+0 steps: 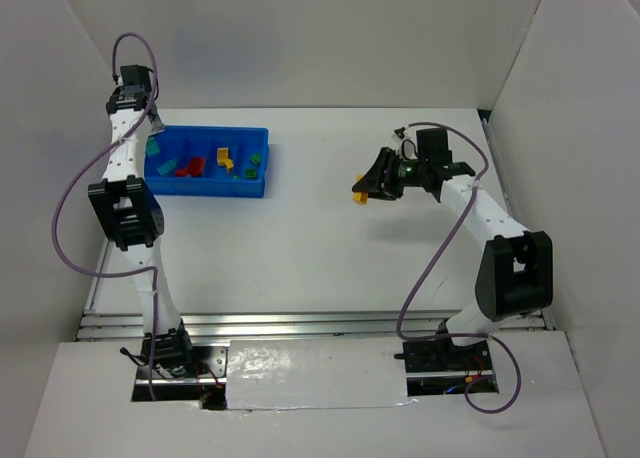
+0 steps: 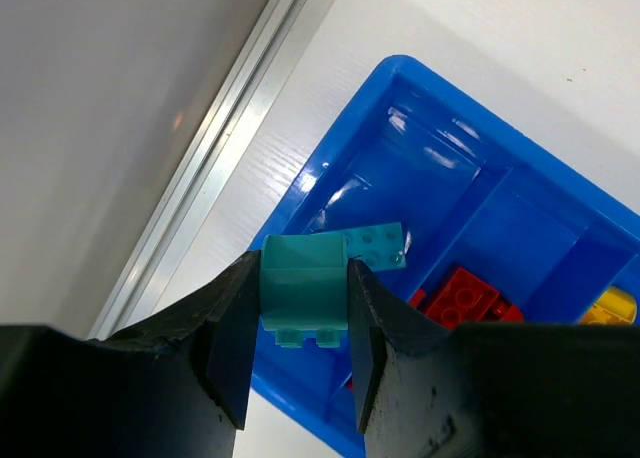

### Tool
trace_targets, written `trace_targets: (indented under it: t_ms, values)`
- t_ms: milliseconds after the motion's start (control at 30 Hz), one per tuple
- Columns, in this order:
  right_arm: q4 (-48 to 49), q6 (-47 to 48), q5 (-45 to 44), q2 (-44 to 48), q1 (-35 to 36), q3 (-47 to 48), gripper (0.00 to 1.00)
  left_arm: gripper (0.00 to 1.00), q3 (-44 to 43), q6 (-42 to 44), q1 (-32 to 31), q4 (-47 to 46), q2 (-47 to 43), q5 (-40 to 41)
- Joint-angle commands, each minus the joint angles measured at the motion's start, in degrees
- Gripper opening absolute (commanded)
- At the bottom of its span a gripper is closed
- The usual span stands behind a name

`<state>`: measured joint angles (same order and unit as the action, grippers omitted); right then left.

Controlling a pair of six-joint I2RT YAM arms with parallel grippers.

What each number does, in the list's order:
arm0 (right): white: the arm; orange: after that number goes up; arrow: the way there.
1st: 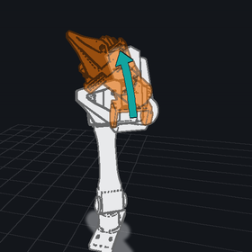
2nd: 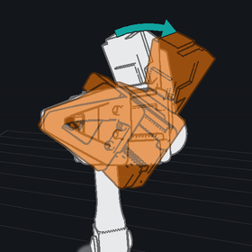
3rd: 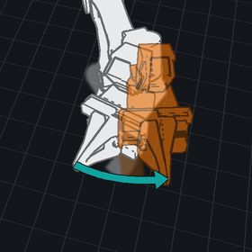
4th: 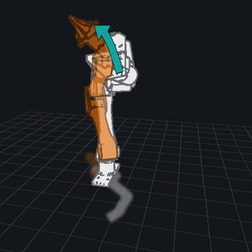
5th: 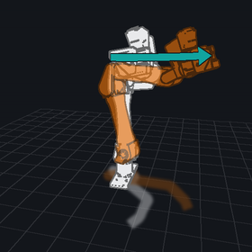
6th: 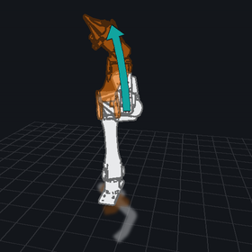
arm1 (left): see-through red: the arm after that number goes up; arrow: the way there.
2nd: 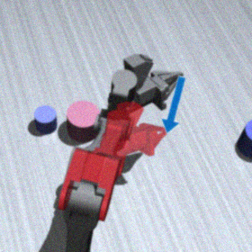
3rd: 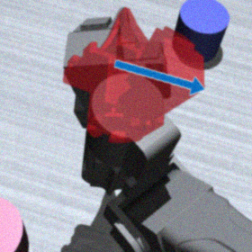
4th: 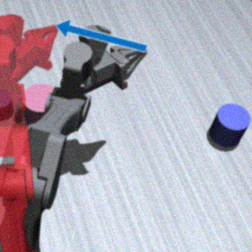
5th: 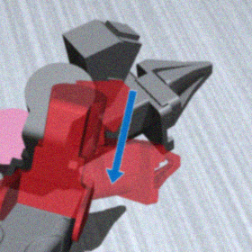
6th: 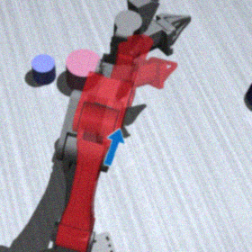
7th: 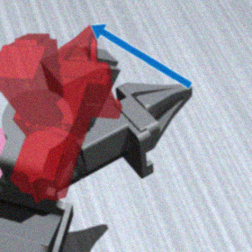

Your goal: Sort the legos into containers by color

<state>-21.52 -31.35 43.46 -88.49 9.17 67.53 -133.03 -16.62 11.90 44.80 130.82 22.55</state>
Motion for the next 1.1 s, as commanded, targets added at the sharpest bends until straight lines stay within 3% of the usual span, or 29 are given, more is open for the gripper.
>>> trace_targets:
  t_ms: [0,33,200,300,333,433,500,600,733,833,900,1067]
  values:
    - [0.0,2.0,-0.6,-0.9,0.7,3.0,0.00,0.07,0.2,0.8,0.3,-4.9,0.4,-0.8]
    - [-0.2,1.9,-0.2,-1.5,0.8,3.2,0.00,0.12,1.6,1.2,0.2,-5.7,-0.1,-0.6]
    - [-0.5,1.7,-0.1,-3.6,1.6,5.1,0.00,0.18,1.7,1.9,0.3,-7.1,0.7,-0.7]
    - [-1.0,1.9,0.1,-4.8,2.0,6.6,0.00,0.32,1.9,2.1,0.3,-7.2,1.2,-1.4]
    - [-1.4,2.0,0.1,-5.1,2.2,7.0,0.00,0.43,2.0,2.0,0.3,-7.2,1.4,-1.5]
    - [-1.6,2.4,0.2,-6.0,2.5,8.1,0.00,0.63,2.0,1.5,0.3,-7.1,1.5,-0.9]
    - [-1.7,2.4,0.6,-6.4,2.7,8.5,0.00,0.69,1.6,1.2,0.4,-7.1,1.6,-0.9]
    - [-1.7,2.6,0.7,-6.7,3.0,9.0,0.00,0.89,0.3,0.4,0.4,-6.3,1.6,-1.8]
    - [-2.4,3.0,0.9,-7.1,3.4,10.2,0.00,0.93,-0.6,-0.9,0.4,-5.7,-0.9,-3.6]
    - [-2.1,2.8,1.5,-7.5,3.6,10.5,0.00,0.96,2.1,-4.8,0.1,-7.5,-6.6,-13.2]
    - [-2.1,2.7,1.5,-7.8,3.5,11.1,0.00,0.97,6.9,-8.2,-1.0,-10.2,-11.3,-24.7]
    - [-6.2,3.8,-4.0,-9.7,4.4,15.7,0.00,0.98,8.6,-8.1,-11.4,-11.3,-16.3,-29.7]
